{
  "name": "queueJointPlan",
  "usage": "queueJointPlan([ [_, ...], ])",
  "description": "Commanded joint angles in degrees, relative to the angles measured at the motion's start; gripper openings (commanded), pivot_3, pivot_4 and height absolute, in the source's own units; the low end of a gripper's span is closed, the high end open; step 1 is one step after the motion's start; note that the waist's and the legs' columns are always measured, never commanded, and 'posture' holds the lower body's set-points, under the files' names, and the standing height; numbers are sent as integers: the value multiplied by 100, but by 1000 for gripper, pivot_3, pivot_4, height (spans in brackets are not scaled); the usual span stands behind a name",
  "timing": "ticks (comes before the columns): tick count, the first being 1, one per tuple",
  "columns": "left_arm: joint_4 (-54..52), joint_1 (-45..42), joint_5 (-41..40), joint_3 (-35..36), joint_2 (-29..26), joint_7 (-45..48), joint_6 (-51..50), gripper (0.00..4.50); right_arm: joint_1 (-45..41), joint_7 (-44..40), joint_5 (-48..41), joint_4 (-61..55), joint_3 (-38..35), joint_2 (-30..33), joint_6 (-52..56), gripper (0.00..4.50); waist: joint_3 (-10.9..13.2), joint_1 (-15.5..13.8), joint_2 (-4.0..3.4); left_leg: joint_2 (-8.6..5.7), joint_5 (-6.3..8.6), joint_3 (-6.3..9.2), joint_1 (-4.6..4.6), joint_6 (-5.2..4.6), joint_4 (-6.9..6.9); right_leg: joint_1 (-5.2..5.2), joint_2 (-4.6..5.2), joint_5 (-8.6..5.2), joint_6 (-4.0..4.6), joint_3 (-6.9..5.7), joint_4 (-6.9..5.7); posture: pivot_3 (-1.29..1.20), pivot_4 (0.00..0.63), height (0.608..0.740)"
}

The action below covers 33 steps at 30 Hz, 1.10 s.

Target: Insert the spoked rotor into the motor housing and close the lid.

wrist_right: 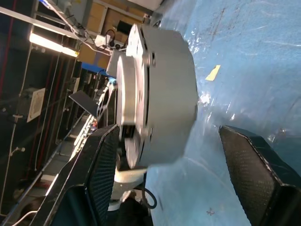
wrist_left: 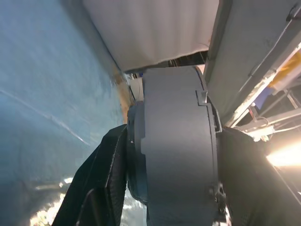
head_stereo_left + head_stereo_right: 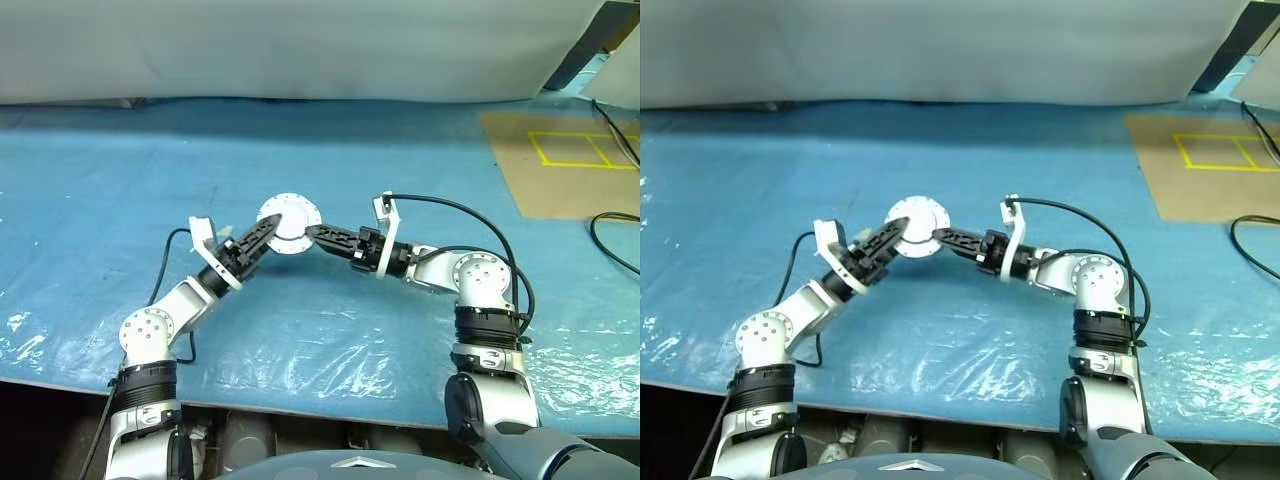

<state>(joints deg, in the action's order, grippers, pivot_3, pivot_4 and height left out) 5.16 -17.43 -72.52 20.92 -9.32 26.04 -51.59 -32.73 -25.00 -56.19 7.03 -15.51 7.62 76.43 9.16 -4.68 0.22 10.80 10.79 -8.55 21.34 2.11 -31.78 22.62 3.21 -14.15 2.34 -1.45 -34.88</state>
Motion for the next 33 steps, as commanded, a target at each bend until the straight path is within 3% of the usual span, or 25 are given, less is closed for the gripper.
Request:
queueJointPlan([
  [1,59,-242,472,290,-122,61,821,2382,-14,-129,-58,-77,0,52,-103,3544,0,4,0,0,0,0,-1,0,0,0,0,0,-1,0,0,0,150,740],
  [10,1350,-818,1820,898,-481,-325,2722,2382,55,-212,142,-85,262,100,-296,3544,3,15,6,0,0,4,6,0,-12,0,-7,1,-1,-4,0,0,150,740],
  [23,2140,-838,3046,651,-694,-246,3429,2382,158,-203,409,-74,448,107,-499,3544,4,-67,11,9,0,11,13,1,-35,-1,-1,2,-2,-12,-13,0,150,740],
  [24,1976,-791,3049,619,-667,-251,3379,2942,168,-208,427,-80,458,101,-504,3597,4,-67,11,9,0,11,10,1,-36,-3,0,2,-2,-11,-16,0,150,740],
  [29,2075,-747,3413,724,-779,-810,3511,4332,239,-249,507,-62,567,115,-535,3597,4,-67,11,9,0,11,8,0,-40,-4,4,2,-2,-9,-20,0,150,740],
  [33,2105,-515,3487,965,-953,-883,3707,4332,294,-305,591,-53,650,104,-592,3597,4,-44,11,9,1,11,4,1,-39,-3,2,2,-1,-9,-21,0,150,740],
])
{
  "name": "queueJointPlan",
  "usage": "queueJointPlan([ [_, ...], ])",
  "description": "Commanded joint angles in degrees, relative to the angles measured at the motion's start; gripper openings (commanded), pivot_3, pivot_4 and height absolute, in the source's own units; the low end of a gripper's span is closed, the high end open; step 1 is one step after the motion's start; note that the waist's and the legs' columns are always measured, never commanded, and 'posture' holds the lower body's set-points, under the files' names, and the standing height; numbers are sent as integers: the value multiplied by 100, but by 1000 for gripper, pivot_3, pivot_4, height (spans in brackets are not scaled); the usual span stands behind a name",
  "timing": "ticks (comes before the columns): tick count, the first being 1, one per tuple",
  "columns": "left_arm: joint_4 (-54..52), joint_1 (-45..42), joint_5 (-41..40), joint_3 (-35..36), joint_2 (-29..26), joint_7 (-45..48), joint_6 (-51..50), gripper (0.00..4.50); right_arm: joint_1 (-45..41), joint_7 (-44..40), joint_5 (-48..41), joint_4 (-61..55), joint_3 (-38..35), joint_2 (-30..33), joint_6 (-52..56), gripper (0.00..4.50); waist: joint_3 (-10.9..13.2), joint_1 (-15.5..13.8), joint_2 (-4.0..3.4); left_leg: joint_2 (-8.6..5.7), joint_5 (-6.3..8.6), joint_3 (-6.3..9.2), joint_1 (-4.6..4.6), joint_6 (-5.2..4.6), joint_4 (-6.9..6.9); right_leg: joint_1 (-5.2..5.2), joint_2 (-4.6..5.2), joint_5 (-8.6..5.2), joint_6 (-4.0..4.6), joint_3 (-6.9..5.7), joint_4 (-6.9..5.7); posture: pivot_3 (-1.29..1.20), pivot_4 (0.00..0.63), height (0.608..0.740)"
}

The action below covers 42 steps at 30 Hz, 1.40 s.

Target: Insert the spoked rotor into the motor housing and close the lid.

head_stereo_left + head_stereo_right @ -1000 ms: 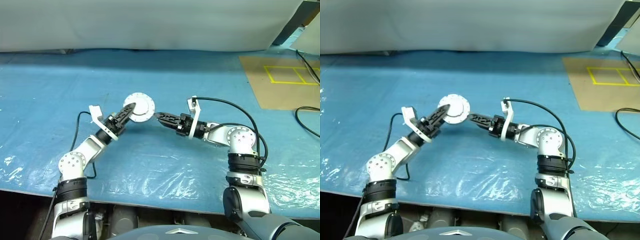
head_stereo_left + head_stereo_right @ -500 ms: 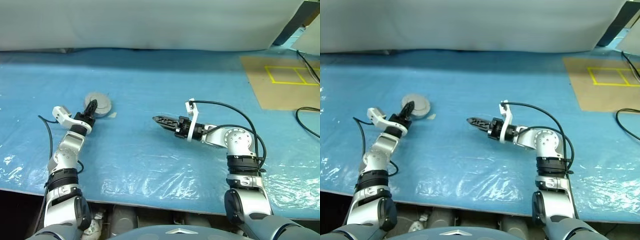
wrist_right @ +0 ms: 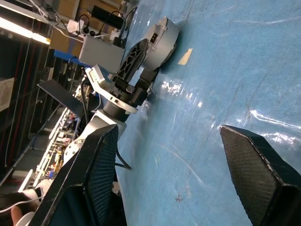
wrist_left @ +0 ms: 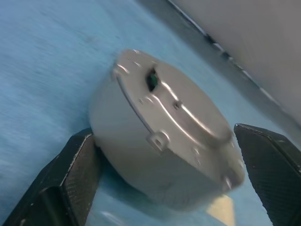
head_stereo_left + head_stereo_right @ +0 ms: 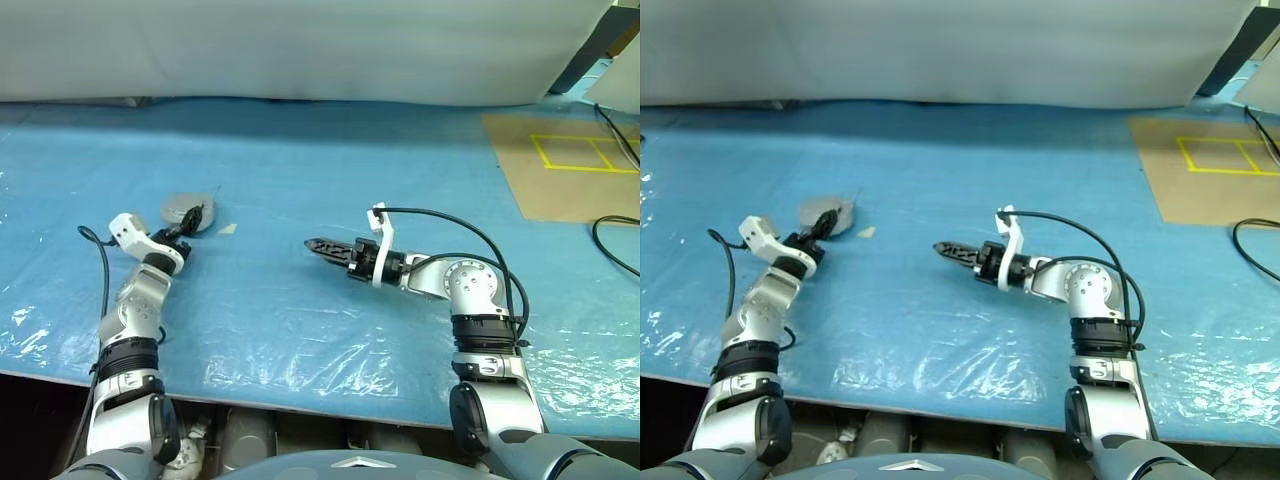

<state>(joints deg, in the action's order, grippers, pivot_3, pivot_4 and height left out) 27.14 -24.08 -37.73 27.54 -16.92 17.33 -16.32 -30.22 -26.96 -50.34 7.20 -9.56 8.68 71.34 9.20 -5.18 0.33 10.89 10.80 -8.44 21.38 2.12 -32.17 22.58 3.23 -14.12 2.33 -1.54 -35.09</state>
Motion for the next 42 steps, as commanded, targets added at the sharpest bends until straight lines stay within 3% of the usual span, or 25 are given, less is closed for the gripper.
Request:
queueJointPlan([
  [1,-111,199,-19,359,-227,-1,181,4332,52,-133,42,-57,83,6,-100,3597,0,7,0,0,0,0,0,0,1,0,0,0,0,0,0,0,150,740],
  [9,-155,597,-92,667,-527,217,208,4332,-2,-335,200,71,161,66,-226,3597,0,-16,0,-2,0,-1,-6,0,1,-5,5,0,1,2,1,0,150,740],
  [17,-2355,1032,-1382,358,-205,918,-950,4332,166,-803,423,-678,208,479,-1005,3597,2,-49,2,2,0,-3,0,0,0,-2,7,-2,5,2,1,0,150,740],
  [21,-3226,866,-1523,-328,-265,1194,-1430,4332,445,-888,789,-1131,209,773,-1801,3597,2,-42,2,3,0,-7,-6,-1,-1,-6,6,-3,6,4,1,0,150,740],
  [25,-3635,896,-627,-1633,-594,2013,-1282,4332,665,-719,1418,-1400,516,1075,-2379,3597,2,-17,2,-1,0,-11,-7,-1,1,-4,6,-2,4,10,4,0,150,740],
  [28,-3246,911,344,-2513,-781,2592,-621,4332,867,-487,2303,-1613,996,1371,-3002,3597,2,24,-4,1,0,-12,-16,-1,9,2,0,-2,2,14,4,0,150,740],
  [33,-2911,722,695,-2772,-662,2678,-503,4332,1076,85,2961,-1804,1201,1327,-3319,3597,2,107,-4,-3,0,-12,-8,0,13,7,-5,-1,1,15,5,0,150,740],
  [38,-2808,658,546,-2645,-588,2880,-571,4332,1192,568,3296,-1870,1129,1161,-3435,3597,3,123,-5,-3,0,-12,-11,0,9,3,-3,-1,2,18,5,0,150,740],
  [42,-2822,636,609,-2461,-384,2449,-605,4332,1209,862,3658,-2083,1257,1065,-3677,3597,3,122,-6,-3,0,-12,-11,-1,9,3,-2,-2,3,19,5,0,150,740],
])
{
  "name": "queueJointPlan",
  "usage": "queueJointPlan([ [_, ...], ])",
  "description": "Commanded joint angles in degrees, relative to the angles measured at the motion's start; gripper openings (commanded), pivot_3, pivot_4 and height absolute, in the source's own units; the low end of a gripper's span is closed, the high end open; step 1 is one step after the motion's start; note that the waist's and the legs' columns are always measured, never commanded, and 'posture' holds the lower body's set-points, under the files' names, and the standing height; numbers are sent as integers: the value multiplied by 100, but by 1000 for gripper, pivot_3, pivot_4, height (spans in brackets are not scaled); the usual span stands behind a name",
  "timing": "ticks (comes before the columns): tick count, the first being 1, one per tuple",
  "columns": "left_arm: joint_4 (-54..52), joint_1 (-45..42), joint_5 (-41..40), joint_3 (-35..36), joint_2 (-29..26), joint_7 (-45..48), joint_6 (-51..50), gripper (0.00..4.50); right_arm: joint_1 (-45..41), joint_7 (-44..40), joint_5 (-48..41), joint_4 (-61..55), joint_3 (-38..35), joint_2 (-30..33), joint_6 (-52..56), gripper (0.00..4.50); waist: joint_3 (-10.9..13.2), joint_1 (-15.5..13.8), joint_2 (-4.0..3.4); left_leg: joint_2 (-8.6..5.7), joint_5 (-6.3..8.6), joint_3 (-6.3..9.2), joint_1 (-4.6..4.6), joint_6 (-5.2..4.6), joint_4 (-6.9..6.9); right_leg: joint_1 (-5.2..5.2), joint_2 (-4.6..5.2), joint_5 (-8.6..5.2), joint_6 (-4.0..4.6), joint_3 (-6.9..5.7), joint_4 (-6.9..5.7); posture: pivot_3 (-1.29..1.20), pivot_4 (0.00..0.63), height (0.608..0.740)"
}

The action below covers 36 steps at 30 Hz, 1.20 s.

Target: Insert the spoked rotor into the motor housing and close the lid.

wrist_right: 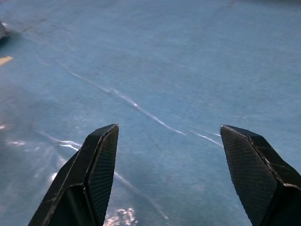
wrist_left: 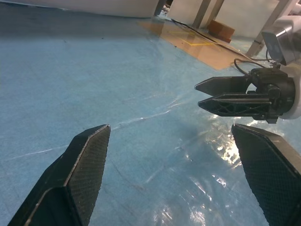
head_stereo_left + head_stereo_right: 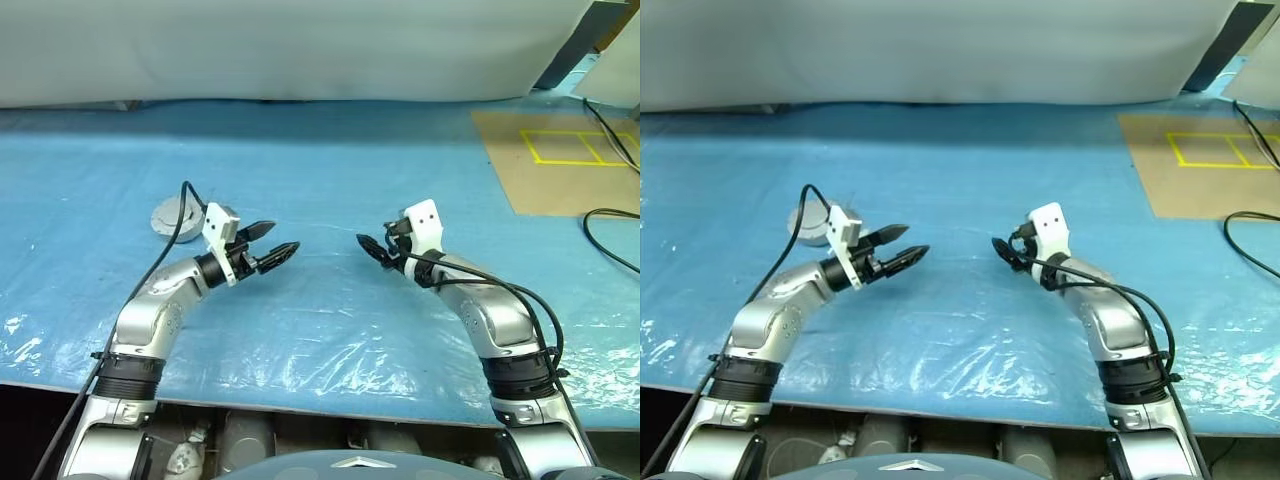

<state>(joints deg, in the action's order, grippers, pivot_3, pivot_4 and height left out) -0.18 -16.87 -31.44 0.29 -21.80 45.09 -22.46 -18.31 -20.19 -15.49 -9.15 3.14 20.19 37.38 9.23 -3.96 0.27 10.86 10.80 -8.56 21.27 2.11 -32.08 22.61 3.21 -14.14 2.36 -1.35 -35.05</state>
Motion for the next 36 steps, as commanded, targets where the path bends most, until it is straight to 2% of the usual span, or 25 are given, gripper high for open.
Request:
queueJointPlan([
  [1,-127,-88,18,295,162,-520,-60,4332,31,260,225,-511,-15,-139,-325,3597,0,1,0,0,0,0,0,0,0,0,0,0,0,0,0,0,150,740],
  [7,-580,128,-63,462,440,-1233,-440,4332,260,600,682,-491,28,-354,-873,3597,0,4,0,0,0,0,1,0,0,0,0,0,0,0,-1,0,150,740],
  [9,-735,279,57,423,394,-1201,-284,4332,289,483,752,-479,126,-304,-905,3597,0,11,0,1,0,0,1,0,0,0,-1,0,-1,0,-1,0,150,740],
  [11,-894,352,-148,538,449,-1180,-326,4332,277,256,690,-401,118,-257,-1041,3597,1,14,-1,1,0,0,0,0,0,1,-1,0,-1,1,-1,0,150,740],
  [13,-980,350,-97,583,410,-1438,-548,4332,260,140,524,-328,-12,-300,-1031,3597,1,10,-2,2,0,0,-1,0,0,1,-1,0,-1,1,-2,0,150,740],
  [18,-1141,437,-162,567,318,-1436,-762,4332,234,300,535,-156,-160,-482,-903,3597,1,10,-2,1,0,0,-4,-1,-6,-4,0,0,0,3,-3,0,150,740],
  [29,-1051,574,148,355,206,-1004,-278,4332,23,455,878,312,-19,-548,-984,3597,2,15,-3,2,0,0,-5,-1,-5,-3,-2,0,0,4,-4,0,150,740],
  [36,-1069,666,69,414,328,-977,-237,4332,-22,215,914,300,142,-511,-1036,3597,2,15,-4,1,0,0,-3,-1,-4,-2,-2,1,-1,4,-4,0,150,740],
])
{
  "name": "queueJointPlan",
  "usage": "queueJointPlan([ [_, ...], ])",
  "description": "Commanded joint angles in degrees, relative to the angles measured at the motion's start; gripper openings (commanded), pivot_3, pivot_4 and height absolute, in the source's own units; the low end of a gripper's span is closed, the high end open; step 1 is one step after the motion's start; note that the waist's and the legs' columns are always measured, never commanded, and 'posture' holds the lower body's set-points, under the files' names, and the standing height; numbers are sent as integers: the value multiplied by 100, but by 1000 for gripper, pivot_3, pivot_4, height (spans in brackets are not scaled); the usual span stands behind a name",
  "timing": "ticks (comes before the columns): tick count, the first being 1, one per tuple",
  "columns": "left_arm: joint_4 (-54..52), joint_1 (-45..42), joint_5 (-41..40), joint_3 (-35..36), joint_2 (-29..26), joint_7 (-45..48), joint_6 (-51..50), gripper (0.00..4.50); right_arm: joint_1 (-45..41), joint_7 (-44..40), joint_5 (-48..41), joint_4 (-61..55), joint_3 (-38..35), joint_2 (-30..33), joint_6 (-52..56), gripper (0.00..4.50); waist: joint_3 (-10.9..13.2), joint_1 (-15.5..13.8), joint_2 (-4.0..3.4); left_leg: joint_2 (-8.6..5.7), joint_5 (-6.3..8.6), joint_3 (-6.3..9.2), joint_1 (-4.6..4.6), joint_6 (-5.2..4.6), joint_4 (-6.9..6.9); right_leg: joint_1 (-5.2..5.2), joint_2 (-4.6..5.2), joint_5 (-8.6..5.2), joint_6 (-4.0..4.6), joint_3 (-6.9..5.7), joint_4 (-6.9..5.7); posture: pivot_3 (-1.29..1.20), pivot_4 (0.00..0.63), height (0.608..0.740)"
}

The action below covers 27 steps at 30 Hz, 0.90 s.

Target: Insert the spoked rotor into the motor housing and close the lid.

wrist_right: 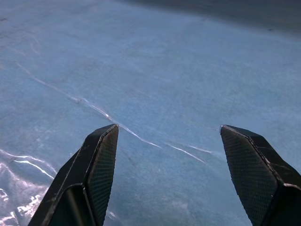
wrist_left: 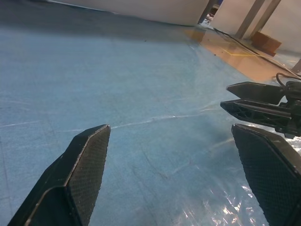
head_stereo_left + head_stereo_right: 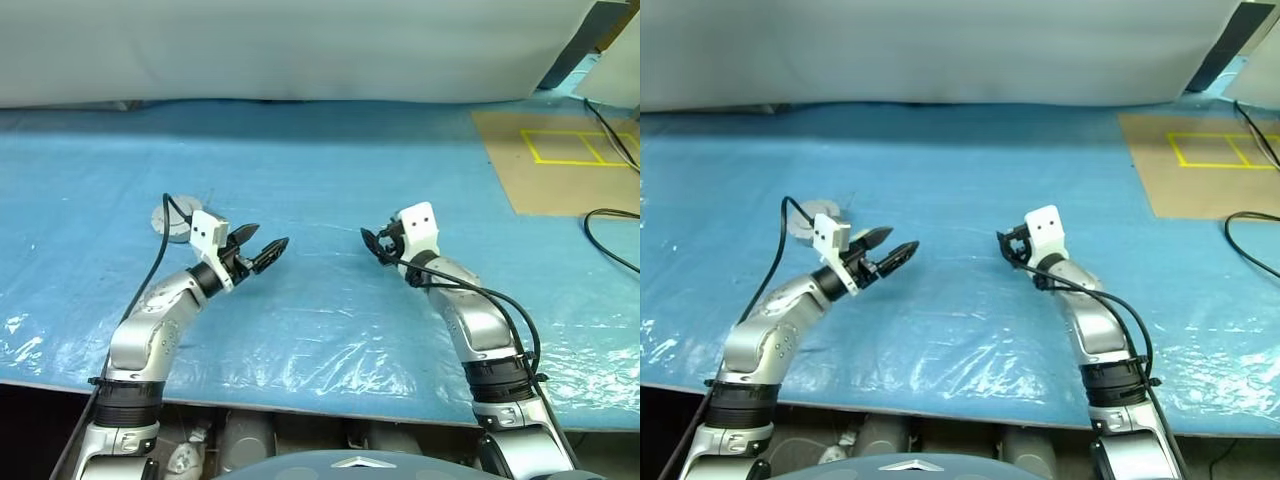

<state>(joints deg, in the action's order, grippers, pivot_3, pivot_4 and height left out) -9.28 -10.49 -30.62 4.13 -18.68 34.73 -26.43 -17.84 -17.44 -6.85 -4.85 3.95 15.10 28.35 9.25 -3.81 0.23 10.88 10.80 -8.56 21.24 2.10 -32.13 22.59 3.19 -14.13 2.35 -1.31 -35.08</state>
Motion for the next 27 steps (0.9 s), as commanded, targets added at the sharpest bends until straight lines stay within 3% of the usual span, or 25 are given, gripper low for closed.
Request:
queueJointPlan([
  [1,-147,34,-14,27,29,69,174,4332,-59,-57,65,-117,71,-13,-143,3597,0,0,0,0,0,0,-1,0,0,-1,0,0,0,0,0,0,150,740],
  [11,137,-116,121,-67,105,168,359,4332,-188,41,94,11,15,-38,-230,3597,0,-1,0,0,0,0,-2,0,-1,-1,0,0,0,0,-1,0,150,740],
  [17,54,-282,-239,126,350,13,156,4332,-37,112,133,-42,81,-55,-227,3597,0,-4,0,0,0,0,0,0,-1,-1,0,0,0,0,-1,0,150,740],
  [27,-152,-288,-278,-16,216,127,-85,4332,1,135,121,-116,39,-66,-144,3597,0,3,0,-1,0,0,-1,0,-1,0,0,0,0,1,-2,0,150,740],
])
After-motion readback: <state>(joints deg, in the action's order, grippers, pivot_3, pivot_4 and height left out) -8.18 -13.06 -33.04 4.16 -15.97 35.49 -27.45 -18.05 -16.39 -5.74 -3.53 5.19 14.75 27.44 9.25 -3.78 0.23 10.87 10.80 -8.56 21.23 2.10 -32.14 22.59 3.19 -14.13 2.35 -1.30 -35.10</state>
